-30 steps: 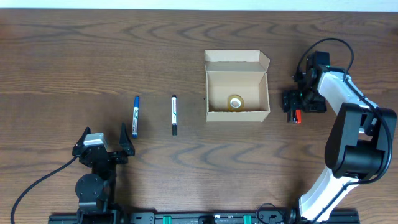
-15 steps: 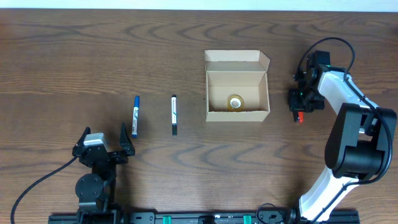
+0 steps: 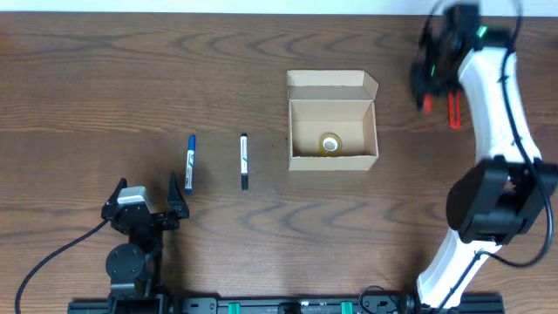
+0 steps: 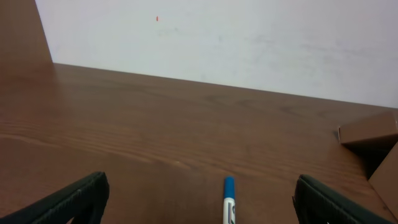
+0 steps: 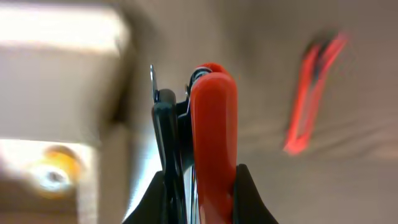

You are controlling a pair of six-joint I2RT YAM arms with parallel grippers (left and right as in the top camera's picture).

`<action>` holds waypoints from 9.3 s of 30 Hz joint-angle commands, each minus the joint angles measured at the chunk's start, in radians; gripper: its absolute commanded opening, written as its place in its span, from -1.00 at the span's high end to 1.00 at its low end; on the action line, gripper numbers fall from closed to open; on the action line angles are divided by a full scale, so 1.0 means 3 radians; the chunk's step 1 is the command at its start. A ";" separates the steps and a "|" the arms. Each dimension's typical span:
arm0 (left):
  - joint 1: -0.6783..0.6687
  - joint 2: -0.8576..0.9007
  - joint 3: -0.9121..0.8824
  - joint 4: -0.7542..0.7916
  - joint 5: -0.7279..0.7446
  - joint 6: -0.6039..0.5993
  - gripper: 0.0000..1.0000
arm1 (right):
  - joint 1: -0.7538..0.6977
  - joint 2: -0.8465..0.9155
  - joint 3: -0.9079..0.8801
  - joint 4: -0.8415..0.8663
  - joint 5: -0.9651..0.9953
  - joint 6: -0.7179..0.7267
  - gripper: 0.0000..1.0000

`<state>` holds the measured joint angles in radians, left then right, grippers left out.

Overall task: Pack container
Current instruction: 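Lift the red stapler and carry it over the box, then lower the stapler into the box, open and withdraw the right gripper, then move the right gripper to the red box cutter and grasp it, then lift the box cutter and carry it over the box, then lower the box cutter into the box beside the stapler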

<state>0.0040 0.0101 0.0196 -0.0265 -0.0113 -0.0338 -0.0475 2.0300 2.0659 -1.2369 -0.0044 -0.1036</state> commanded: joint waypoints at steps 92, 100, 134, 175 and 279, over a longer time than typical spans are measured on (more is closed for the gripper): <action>0.0010 -0.0020 -0.0050 -0.0161 -0.0047 -0.0037 -0.91 | 0.0960 0.0657 0.1616 -0.0882 0.0111 -0.0947 -0.60; 0.0010 -0.0020 -0.0050 -0.0161 -0.0047 -0.0037 -0.90 | 0.0365 0.0632 0.2277 -0.0951 0.0907 -0.0540 -0.98; 0.0010 -0.0020 -0.0050 -0.0161 -0.0047 -0.0037 -0.91 | -0.0905 0.1855 0.2113 -0.0768 0.0296 0.0215 -0.98; 0.0010 -0.0020 -0.0050 -0.0161 -0.0047 -0.0037 -0.90 | -0.0952 0.1970 0.1277 -0.0429 -0.0159 -0.0167 -0.97; 0.0010 -0.0020 -0.0050 -0.0161 -0.0047 -0.0037 -0.90 | 0.1225 0.0322 -0.0697 -0.0263 -0.0556 -0.0256 0.98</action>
<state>0.0040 0.0101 0.0200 -0.0269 -0.0113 -0.0338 0.3141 2.1365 1.8748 -1.3109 -0.2039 -0.1944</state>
